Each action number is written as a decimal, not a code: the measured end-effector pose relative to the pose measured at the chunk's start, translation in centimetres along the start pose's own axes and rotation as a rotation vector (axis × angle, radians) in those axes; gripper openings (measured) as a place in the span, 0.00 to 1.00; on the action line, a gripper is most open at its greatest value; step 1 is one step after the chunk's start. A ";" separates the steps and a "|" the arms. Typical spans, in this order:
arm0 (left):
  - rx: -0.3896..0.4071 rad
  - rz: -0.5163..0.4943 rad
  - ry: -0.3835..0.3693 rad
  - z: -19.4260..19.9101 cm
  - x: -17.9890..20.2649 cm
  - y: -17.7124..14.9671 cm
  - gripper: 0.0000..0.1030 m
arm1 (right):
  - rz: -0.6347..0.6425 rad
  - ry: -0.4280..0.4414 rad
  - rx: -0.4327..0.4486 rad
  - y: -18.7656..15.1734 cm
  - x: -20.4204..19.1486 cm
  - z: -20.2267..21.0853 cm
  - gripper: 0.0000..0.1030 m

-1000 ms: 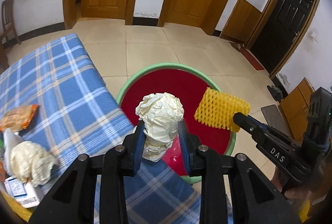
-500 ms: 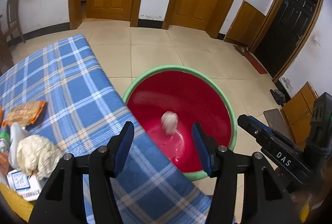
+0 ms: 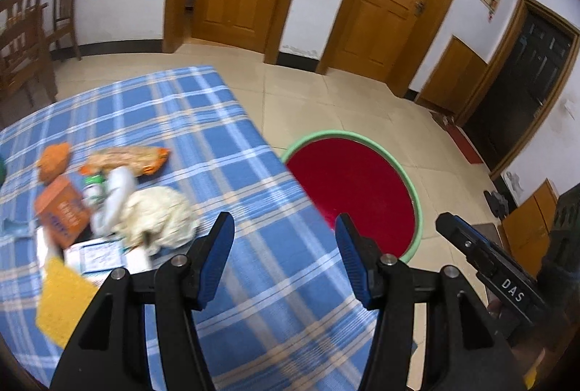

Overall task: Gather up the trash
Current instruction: 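Move both open tools back over the table items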

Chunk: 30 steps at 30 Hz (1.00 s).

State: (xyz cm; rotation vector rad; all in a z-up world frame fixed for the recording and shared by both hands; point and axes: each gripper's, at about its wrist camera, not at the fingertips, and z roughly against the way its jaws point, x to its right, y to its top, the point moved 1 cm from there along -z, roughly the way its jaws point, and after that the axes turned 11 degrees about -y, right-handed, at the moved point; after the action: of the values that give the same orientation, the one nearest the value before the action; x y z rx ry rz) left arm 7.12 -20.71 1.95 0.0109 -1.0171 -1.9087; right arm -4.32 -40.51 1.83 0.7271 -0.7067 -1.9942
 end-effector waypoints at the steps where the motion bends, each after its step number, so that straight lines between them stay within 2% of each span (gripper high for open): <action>1: 0.006 0.008 0.009 0.5 -0.3 -0.3 0.56 | 0.007 0.008 0.002 -0.1 -0.5 0.3 0.41; 18: 0.083 0.159 0.154 7.5 -7.8 -4.1 0.56 | 0.098 0.093 -0.024 -2.3 -5.8 1.9 0.42; 30: 0.055 0.277 0.243 9.3 -12.3 -7.7 0.56 | 0.131 0.122 -0.059 -3.4 -8.2 1.8 0.42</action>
State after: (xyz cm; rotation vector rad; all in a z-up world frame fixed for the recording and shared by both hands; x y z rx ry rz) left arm 4.68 -4.11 -1.68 0.1243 -0.8580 -1.5842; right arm -3.74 -31.47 2.40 0.7420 -0.6057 -1.8281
